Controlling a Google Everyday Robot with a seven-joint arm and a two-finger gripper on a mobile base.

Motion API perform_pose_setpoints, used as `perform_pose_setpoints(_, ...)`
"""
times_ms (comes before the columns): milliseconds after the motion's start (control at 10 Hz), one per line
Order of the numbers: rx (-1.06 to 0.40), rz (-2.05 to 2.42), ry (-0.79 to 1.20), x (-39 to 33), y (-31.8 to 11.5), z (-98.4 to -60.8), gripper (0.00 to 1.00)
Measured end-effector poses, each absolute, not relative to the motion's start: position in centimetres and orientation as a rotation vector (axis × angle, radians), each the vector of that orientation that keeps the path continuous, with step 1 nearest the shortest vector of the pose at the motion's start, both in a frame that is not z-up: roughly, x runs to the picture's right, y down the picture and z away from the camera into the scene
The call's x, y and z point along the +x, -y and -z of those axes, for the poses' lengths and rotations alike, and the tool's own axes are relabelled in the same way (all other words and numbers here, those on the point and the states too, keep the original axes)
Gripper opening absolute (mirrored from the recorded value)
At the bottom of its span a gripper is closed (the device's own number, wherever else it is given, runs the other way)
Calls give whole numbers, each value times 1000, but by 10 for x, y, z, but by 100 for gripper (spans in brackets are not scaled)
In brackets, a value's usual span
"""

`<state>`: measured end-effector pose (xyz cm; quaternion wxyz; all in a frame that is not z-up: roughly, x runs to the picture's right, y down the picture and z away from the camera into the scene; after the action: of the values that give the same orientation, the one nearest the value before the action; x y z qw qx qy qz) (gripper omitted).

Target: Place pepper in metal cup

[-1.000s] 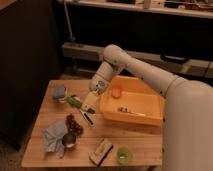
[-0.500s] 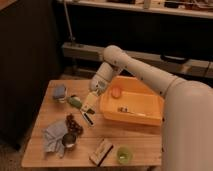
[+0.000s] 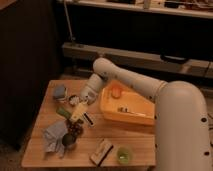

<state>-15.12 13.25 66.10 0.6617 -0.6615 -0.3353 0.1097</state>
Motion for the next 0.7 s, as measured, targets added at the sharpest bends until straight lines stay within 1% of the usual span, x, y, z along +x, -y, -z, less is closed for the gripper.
perform_pose_setpoints(200,-1522,-274,824,-164,-145,-671,0)
perform_pose_setpoints(700,-1541,-323,777,-179,-158,-663,0)
